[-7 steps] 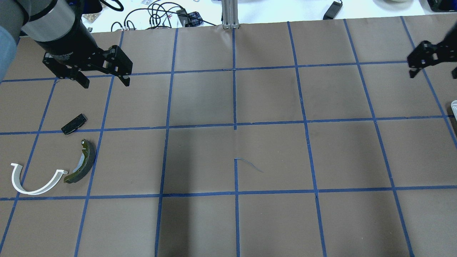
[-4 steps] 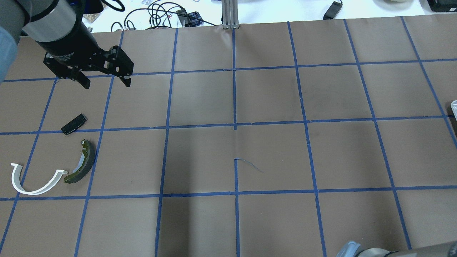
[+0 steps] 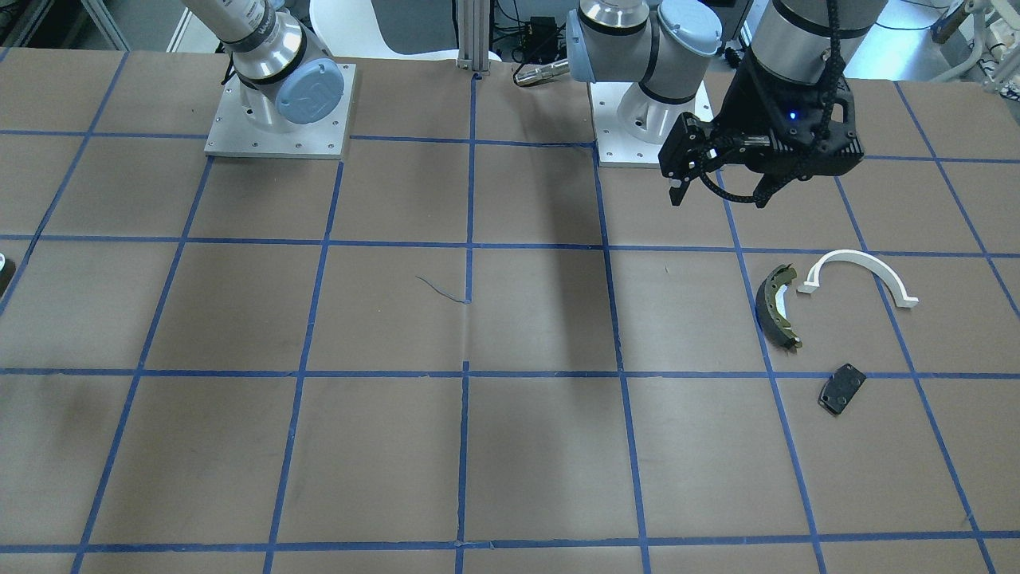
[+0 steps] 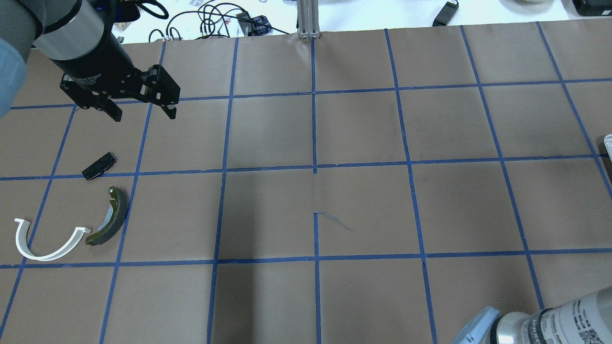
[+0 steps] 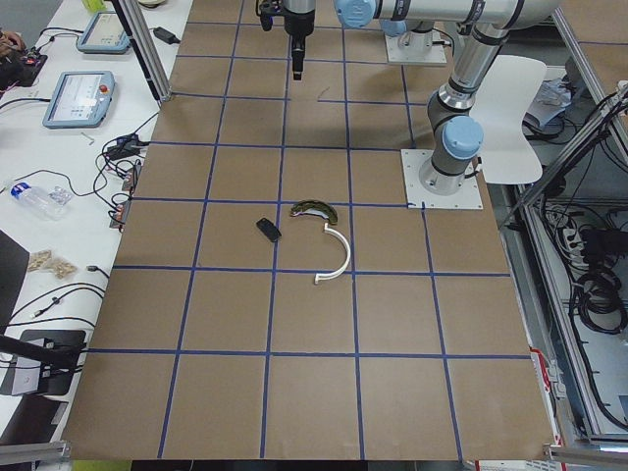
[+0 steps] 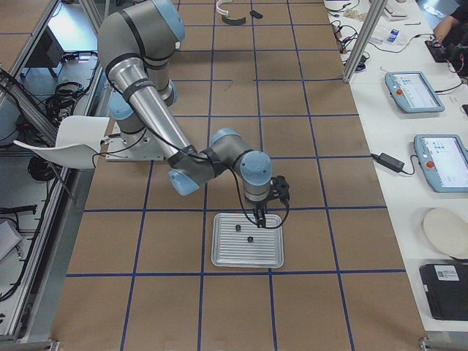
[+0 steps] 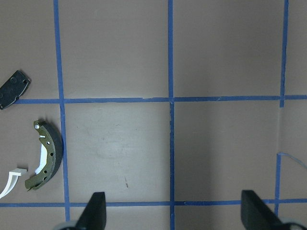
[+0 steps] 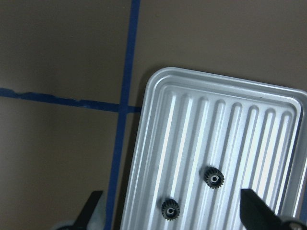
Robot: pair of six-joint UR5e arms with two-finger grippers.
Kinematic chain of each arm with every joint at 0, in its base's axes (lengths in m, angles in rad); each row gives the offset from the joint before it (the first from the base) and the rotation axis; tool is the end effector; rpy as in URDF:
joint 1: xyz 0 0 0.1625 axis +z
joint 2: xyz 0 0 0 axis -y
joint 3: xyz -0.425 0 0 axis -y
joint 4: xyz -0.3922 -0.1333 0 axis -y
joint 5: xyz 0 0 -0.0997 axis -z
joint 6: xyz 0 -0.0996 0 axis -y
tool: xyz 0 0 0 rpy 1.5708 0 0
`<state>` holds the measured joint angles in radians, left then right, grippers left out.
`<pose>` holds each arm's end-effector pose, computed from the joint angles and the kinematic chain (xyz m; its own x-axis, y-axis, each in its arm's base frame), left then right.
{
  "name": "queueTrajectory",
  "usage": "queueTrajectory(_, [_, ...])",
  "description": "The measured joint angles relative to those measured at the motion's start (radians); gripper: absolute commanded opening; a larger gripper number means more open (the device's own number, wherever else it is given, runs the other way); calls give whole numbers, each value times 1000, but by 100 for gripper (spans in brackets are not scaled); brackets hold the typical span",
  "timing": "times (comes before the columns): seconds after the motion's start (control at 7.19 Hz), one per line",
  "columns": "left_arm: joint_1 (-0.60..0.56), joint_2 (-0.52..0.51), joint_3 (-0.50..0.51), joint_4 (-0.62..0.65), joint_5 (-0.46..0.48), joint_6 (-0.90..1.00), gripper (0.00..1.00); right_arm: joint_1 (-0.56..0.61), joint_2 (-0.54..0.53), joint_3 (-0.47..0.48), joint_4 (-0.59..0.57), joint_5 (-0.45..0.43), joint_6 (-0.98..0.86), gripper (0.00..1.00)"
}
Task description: Place bearing gear from tray to pile
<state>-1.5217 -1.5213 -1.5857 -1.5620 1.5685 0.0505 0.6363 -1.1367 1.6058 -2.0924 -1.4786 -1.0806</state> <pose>-0.1101 -0.4808 0.5054 -1.0000 0.0015 0.0001 0.0014 0.9991 -0.0434 -0.4247 -0.4909 0.2770 -0.9890 -0.1478 0.0030 -0.1473 0.9834 -0.1058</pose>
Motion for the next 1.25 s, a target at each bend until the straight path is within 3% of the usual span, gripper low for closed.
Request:
queueTrajectory(0.42, [0, 8, -14, 2, 1, 0, 100, -31, 107, -22, -36, 18, -21, 100])
queueTrajectory(1.25, [0, 7, -14, 3, 0, 7, 100, -56, 155, -25, -40, -8, -23, 82])
